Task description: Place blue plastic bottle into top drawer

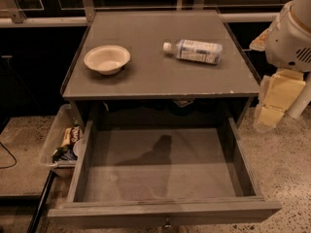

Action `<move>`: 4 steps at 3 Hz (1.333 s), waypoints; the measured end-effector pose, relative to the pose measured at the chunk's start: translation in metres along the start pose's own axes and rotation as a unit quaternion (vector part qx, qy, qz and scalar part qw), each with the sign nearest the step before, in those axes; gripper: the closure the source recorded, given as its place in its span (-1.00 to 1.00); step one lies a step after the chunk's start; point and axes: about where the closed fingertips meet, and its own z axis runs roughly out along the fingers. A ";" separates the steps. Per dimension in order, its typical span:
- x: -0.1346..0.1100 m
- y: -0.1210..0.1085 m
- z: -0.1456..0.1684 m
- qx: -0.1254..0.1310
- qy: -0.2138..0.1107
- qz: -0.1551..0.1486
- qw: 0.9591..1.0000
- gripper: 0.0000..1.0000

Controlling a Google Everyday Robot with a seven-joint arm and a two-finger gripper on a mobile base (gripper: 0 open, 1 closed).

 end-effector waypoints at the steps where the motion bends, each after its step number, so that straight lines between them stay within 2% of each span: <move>1: -0.017 -0.006 0.009 -0.003 -0.006 -0.014 1.000 -1.00; 2: -0.041 -0.026 0.017 0.011 -0.040 -0.043 0.998 -1.00; 3: -0.052 -0.049 0.026 0.034 -0.069 -0.073 0.994 -1.00; 4: -0.047 -0.088 0.042 0.059 -0.089 -0.092 0.990 -1.00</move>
Offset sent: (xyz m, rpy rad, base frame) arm 0.0683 0.0566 -0.0019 0.0997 -0.1093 0.1780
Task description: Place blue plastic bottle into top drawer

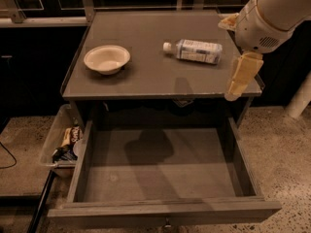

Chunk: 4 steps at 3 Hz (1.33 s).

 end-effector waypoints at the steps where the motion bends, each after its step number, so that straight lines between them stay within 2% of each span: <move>1: 0.000 0.000 0.000 0.000 0.000 0.000 1.000 -1.00; 2: 0.008 -0.009 0.012 0.001 0.003 0.011 1.000 -1.00; 3: 0.023 -0.041 0.037 0.011 -0.010 0.022 1.000 -1.00; 4: 0.039 -0.082 0.067 0.028 -0.037 0.029 0.999 -1.00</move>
Offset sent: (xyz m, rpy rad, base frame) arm 0.0308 -0.0145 -0.0215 0.0071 0.0115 -0.0585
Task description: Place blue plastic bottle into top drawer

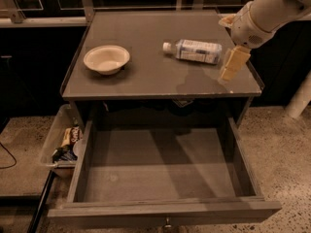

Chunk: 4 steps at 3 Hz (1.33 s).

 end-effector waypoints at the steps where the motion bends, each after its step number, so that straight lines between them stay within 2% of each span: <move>1: 0.010 -0.031 0.023 0.017 -0.037 -0.006 0.999 -1.00; 2: 0.020 -0.051 0.040 0.026 -0.069 -0.003 0.997 -1.00; 3: 0.026 -0.061 0.056 0.024 -0.100 0.011 0.995 -1.00; 4: 0.032 -0.069 0.069 0.018 -0.141 0.040 0.989 -1.00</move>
Offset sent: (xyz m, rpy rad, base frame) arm 0.0953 -0.0298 -0.0229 0.1935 -0.1143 0.0532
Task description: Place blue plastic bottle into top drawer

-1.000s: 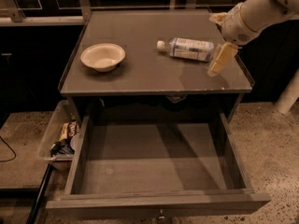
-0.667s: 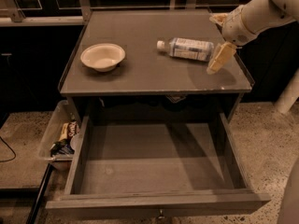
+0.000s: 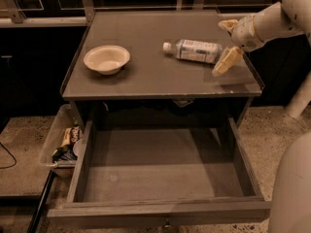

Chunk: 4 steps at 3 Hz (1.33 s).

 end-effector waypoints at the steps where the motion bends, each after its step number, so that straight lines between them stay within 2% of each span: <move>1: 0.000 -0.004 0.013 -0.009 -0.034 0.022 0.999 -1.00; 2: -0.005 -0.004 0.026 -0.029 -0.067 0.040 0.997 -1.00; 3: -0.012 0.002 0.038 -0.059 -0.093 0.061 0.992 -1.00; 4: -0.015 0.011 0.050 -0.094 -0.102 0.088 0.986 -1.00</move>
Offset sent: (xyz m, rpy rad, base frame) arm 0.0341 0.0141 -0.0023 0.2404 0.0912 0.0648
